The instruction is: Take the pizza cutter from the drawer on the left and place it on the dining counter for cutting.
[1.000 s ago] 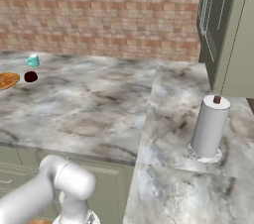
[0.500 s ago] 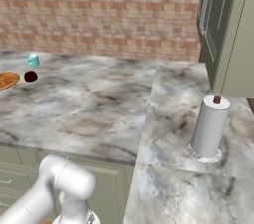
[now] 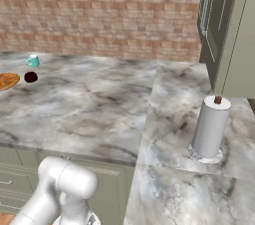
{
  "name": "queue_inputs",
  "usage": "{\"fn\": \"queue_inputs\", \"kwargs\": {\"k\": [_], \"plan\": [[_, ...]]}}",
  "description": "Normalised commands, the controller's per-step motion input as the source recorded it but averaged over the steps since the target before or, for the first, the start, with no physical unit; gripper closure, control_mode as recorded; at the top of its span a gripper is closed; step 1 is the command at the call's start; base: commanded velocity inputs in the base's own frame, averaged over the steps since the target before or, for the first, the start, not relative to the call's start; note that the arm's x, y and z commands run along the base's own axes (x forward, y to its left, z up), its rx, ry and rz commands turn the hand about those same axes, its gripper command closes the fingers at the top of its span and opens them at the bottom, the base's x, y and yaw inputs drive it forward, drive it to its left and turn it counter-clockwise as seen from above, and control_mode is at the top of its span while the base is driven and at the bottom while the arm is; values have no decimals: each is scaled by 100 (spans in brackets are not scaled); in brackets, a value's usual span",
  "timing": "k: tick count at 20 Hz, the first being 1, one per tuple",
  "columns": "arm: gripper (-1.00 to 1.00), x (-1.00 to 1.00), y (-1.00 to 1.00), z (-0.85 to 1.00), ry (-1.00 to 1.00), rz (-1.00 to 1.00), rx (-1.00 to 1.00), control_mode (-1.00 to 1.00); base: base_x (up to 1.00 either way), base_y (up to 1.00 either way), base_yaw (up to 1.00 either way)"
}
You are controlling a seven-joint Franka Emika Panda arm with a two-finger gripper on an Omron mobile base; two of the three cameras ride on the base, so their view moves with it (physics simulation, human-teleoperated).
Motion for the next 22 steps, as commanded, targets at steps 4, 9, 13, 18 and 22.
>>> {"fn": "queue_inputs", "kwargs": {"k": [4,9,13,18,22], "plan": [[-100,26,0,-21,-16,17,-5,-100,0,0,0],[-100,9,0,-26,-15,16,-5,-100,0,0,0],[-100,7,15,-6,-1,0,2,-100,0,0,0],[-100,13,23,0,0,0,11,-100,0,0,0],[-100,13,22,-1,0,0,14,-100,0,0,0]]}}
